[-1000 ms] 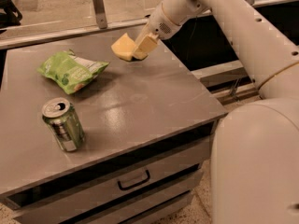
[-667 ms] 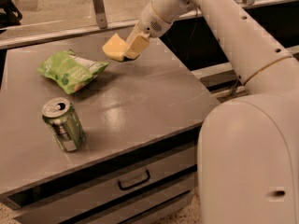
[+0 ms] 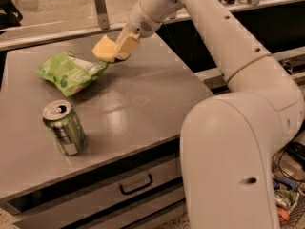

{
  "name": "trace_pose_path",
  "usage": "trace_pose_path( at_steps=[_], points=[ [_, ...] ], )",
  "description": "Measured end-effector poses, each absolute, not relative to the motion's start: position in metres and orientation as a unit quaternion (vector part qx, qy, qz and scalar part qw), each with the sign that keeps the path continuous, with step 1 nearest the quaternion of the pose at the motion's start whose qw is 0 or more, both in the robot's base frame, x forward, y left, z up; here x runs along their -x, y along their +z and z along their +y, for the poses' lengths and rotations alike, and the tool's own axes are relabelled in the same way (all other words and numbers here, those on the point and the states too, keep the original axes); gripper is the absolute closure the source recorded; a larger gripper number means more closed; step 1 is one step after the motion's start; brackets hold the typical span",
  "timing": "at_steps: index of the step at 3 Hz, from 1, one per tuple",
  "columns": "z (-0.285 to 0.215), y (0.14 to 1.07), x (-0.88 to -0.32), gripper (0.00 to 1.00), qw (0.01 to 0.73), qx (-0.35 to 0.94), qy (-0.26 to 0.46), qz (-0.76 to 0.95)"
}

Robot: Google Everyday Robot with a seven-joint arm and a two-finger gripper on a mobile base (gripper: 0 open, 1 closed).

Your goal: Move sponge near green rice chip bag

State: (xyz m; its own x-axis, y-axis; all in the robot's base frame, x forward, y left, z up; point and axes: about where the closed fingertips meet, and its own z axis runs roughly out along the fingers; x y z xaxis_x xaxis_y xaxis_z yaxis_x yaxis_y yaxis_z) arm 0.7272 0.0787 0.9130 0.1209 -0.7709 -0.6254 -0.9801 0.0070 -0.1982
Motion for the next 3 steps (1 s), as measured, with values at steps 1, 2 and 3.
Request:
trace_pose_path(
  at_steps=[1, 2, 3],
  points=[
    [0.0883, 0.9100, -0.7310, 0.12, 0.304, 0.685, 0.176, 0.638],
    [0.0910, 0.9075, -0.7316, 0.00, 0.303, 0.686, 0.178, 0.637],
    [0.0911, 0.9074, -0.7316, 0.00, 0.303, 0.686, 0.178, 0.637]
  ],
)
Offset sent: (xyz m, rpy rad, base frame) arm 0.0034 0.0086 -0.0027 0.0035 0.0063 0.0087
